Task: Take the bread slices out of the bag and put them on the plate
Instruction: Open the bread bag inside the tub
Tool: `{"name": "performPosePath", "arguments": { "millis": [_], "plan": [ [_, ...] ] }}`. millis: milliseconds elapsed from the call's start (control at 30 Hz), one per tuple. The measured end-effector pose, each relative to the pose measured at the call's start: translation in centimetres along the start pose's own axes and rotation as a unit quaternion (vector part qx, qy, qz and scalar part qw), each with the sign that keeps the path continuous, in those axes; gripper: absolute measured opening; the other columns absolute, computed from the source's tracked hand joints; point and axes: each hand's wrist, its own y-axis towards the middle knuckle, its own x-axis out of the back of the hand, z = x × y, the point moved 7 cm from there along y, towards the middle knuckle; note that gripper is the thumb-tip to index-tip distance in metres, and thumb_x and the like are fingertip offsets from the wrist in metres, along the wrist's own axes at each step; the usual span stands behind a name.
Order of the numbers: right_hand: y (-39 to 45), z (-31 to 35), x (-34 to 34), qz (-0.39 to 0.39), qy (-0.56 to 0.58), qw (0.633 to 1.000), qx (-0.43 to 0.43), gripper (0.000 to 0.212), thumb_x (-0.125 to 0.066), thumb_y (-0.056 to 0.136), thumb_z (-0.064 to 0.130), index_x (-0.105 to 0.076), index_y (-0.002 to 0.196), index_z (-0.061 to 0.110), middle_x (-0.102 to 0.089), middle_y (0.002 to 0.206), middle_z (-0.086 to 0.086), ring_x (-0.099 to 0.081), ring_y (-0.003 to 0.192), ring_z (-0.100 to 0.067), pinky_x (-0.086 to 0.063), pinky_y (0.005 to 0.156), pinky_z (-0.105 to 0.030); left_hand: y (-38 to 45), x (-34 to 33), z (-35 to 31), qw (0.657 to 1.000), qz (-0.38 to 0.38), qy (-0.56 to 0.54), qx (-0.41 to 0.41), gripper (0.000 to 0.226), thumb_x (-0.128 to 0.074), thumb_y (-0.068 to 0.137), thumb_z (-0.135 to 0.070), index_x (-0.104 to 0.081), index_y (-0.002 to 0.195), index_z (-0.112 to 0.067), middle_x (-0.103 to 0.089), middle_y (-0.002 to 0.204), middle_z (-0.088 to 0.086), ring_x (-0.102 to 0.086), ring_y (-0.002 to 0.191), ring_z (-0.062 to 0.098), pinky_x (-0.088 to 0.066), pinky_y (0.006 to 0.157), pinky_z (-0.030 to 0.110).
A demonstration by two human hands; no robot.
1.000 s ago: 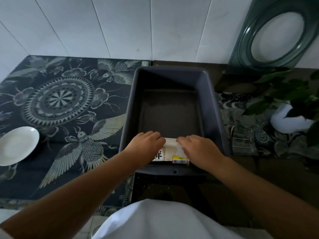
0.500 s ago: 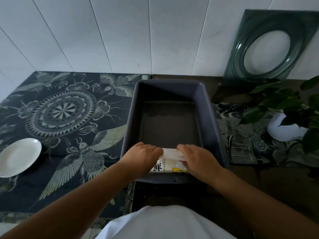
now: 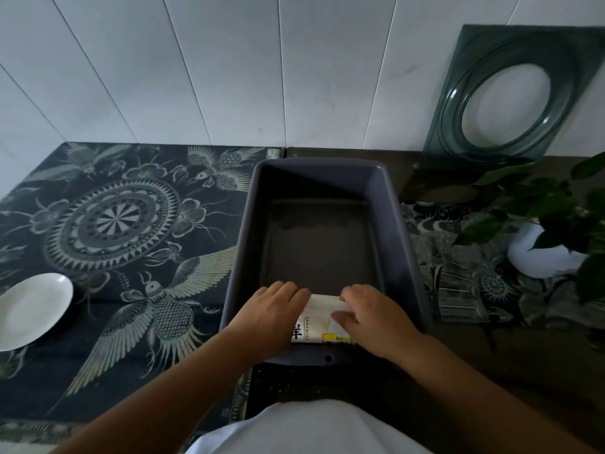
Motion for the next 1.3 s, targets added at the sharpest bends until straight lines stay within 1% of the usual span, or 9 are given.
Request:
{"name": "performPosePath", "arguments": {
  "millis": [133, 300, 500, 567, 667, 800, 967, 1133, 1300],
  "plan": [
    [-1.2, 1.1, 0.7, -0.031, -0.038, 0.998, 0.047, 0.026, -0.073, 0.081, 0.034, -0.053, 0.095, 0.025, -0.055, 0.089, 0.006, -0.051, 0.078, -0.013, -0.032, 0.062, -0.022, -0.5, 0.5, -0.6, 0.999, 0.002, -0.029, -0.035, 0.030, -0.070, 0.081, -0.027, -0.058, 0.107, -0.017, -0.061, 0.093, 0.004, -0.059, 0.080, 0.024, -0.047, 0.065, 0.036],
    [-2.2, 2.6, 1.1, 0.030, 0.033, 0.991, 0.127, 0.020, -0.053, 0.091, 0.036, -0.064, 0.101, 0.022, -0.064, 0.101, 0.001, -0.055, 0.094, -0.011, -0.040, 0.076, -0.021, -1.2, 2.5, -0.5, 0.993, 0.000, -0.103, -0.066, 0.027, -0.078, 0.074, -0.014, -0.071, 0.100, -0.018, -0.065, 0.088, 0.004, -0.062, 0.074, 0.022, -0.051, 0.061, 0.035],
    [-0.8, 1.0, 3.0, -0.050, 0.145, 0.988, 0.034, 0.011, -0.060, 0.094, 0.029, -0.064, 0.103, 0.024, -0.063, 0.092, 0.014, -0.057, 0.085, 0.001, -0.041, 0.071, -0.012, -0.5, 4.9, 0.0, 0.990, -0.083, -0.109, -0.010, 0.025, -0.070, 0.080, -0.020, -0.066, 0.105, -0.017, -0.073, 0.079, 0.000, -0.066, 0.066, 0.023, -0.051, 0.067, 0.036],
    [-0.2, 0.8, 3.2, -0.066, 0.148, 0.987, 0.017, 0.010, -0.058, 0.096, 0.025, -0.062, 0.105, 0.024, -0.064, 0.096, 0.011, -0.058, 0.088, -0.002, -0.044, 0.074, -0.018, 0.0, 5.0, -0.2, 0.990, -0.094, -0.102, -0.001, 0.022, -0.068, 0.084, -0.020, -0.065, 0.105, -0.017, -0.072, 0.080, 0.001, -0.067, 0.069, 0.025, -0.051, 0.068, 0.039],
    [0.4, 1.0, 2.8, -0.057, 0.099, 0.993, 0.014, 0.020, -0.051, 0.099, 0.026, -0.058, 0.117, 0.019, -0.060, 0.107, 0.004, -0.056, 0.097, -0.009, -0.048, 0.080, -0.028, 0.4, 5.0, 0.1, 0.988, -0.109, -0.104, 0.031, 0.026, -0.074, 0.082, -0.015, -0.066, 0.106, -0.015, -0.072, 0.086, 0.003, -0.067, 0.075, 0.027, -0.051, 0.068, 0.040],
    [0.3, 1.4, 2.0, -0.008, 0.068, 0.997, 0.044, 0.032, -0.055, 0.096, 0.033, -0.054, 0.125, 0.019, -0.053, 0.109, 0.005, -0.050, 0.098, -0.009, -0.046, 0.081, -0.027, 0.3, 5.1, 0.5, 0.987, -0.108, -0.111, 0.039, 0.017, -0.070, 0.085, -0.012, -0.070, 0.102, -0.015, -0.070, 0.094, 0.003, -0.065, 0.082, 0.025, -0.052, 0.069, 0.041],
    [-0.3, 1.6, 2.4, 0.022, 0.105, 0.993, 0.057, 0.022, -0.058, 0.096, 0.027, -0.070, 0.111, 0.016, -0.056, 0.102, 0.006, -0.054, 0.089, -0.002, -0.046, 0.078, -0.020, -0.5, 4.8, 0.6, 0.981, -0.023, -0.191, -0.003, 0.014, -0.061, 0.094, -0.016, -0.071, 0.102, -0.012, -0.067, 0.094, 0.002, -0.063, 0.080, 0.016, -0.054, 0.071, 0.034],
    [0.0, 1.4, 2.1, 0.092, 0.219, 0.971, -0.005, 0.014, -0.059, 0.094, 0.032, -0.070, 0.089, 0.025, -0.064, 0.086, 0.007, -0.060, 0.079, -0.001, -0.044, 0.065, -0.011, -0.9, 4.1, 1.7, 0.962, 0.024, -0.270, 0.044, 0.017, -0.057, 0.095, -0.016, -0.066, 0.108, -0.024, -0.068, 0.092, -0.007, -0.061, 0.082, 0.003, -0.048, 0.071, 0.017],
    [0.6, 0.8, 1.8, 0.110, 0.315, 0.939, -0.081, 0.023, -0.054, 0.096, 0.037, -0.069, 0.079, 0.033, -0.063, 0.071, 0.013, -0.057, 0.068, 0.001, -0.044, 0.064, -0.018, -0.4, 5.0, 1.3, 0.976, -0.040, -0.213, 0.020, 0.021, -0.061, 0.090, -0.005, -0.064, 0.100, -0.023, -0.068, 0.088, -0.002, -0.063, 0.077, 0.016, -0.054, 0.066, 0.039]
  ]
}}
